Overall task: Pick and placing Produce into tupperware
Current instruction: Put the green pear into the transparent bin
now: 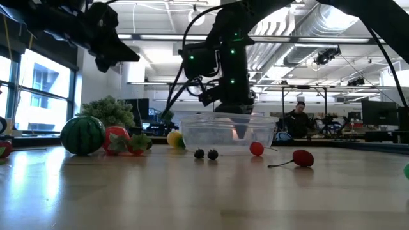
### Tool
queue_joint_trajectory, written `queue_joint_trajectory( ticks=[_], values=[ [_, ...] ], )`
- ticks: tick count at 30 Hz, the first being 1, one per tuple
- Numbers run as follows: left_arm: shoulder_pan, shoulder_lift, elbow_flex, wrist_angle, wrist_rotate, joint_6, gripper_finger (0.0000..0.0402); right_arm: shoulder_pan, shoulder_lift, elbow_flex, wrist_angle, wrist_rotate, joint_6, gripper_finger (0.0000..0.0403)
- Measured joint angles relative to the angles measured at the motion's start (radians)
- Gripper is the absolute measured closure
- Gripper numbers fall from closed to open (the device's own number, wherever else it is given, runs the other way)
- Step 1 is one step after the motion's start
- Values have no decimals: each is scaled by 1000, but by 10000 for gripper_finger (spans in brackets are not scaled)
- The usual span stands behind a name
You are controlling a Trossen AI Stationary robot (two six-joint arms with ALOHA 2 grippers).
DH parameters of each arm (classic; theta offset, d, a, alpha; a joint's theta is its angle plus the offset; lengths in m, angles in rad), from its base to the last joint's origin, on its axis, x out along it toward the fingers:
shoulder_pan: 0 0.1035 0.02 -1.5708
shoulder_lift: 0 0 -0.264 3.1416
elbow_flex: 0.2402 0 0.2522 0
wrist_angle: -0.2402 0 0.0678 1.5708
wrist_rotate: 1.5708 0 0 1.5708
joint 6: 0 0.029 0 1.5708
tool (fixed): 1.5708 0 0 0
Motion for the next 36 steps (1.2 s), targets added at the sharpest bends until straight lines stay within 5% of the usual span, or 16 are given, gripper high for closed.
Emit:
queue_joint_trajectory(
  ticks=[11, 25, 36],
  values=[
    [0, -117, 0, -97, 31, 28, 401, -5, -108, 0, 36, 20, -62, 402],
    [0, -119, 0, -118, 30, 25, 401, 36, -609, 0, -28, 83, -14, 402],
    [0, -119, 0, -119, 27, 26, 401, 365, -858, 0, -225, 228, 358, 402]
  ],
)
